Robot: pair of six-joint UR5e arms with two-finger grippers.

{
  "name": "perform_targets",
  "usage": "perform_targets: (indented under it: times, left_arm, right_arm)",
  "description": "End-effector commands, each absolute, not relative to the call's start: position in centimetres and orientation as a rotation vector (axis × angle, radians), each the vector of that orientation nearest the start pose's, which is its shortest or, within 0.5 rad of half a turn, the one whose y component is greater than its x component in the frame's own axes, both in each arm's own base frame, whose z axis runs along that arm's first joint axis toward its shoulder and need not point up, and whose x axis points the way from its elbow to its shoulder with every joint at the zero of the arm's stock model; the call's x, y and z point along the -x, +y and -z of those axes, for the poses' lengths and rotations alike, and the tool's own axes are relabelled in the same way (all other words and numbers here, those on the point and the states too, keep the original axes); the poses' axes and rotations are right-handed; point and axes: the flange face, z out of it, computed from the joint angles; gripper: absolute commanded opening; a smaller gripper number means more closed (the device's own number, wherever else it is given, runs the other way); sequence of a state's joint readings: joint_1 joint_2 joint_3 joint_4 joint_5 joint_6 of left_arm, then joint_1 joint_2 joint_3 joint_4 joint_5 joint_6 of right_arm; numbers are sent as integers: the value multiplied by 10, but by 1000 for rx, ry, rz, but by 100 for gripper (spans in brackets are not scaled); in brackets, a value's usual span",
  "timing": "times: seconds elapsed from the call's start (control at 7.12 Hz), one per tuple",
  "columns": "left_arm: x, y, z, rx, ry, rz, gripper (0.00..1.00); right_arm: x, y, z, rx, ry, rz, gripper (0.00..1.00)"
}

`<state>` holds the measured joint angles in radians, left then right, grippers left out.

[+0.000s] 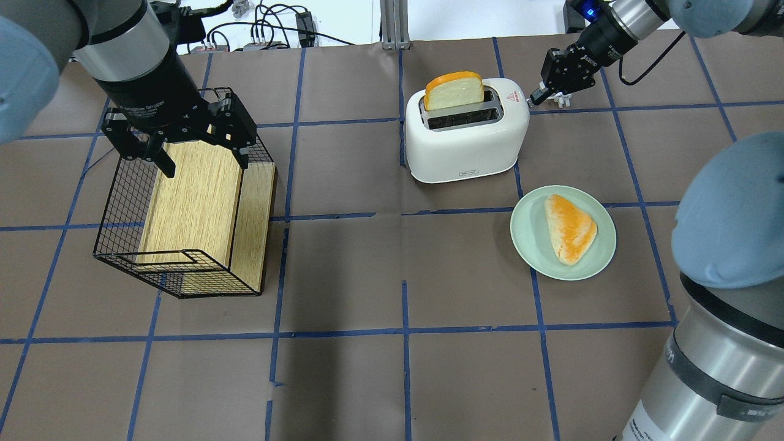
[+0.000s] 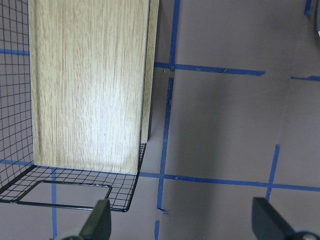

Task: Press toaster with right arm
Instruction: 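Press the toaster lever down with the right gripper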

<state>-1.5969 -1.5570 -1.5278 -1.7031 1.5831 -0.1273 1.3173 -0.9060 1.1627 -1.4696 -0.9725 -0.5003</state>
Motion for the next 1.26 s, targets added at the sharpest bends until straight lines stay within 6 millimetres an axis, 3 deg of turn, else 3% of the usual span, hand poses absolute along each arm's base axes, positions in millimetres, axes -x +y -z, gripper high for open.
perform_targets:
  times: [0.0,1.12]
  left_arm:
    - [144,-474,-503,157,3118,-116,100]
    - [144,-474,-503,157,3117,-118,100]
  right_arm:
    - [-5,-733,-273,164,2452,-155,3]
    - [-2,-741,-232,155,2436,-200,3]
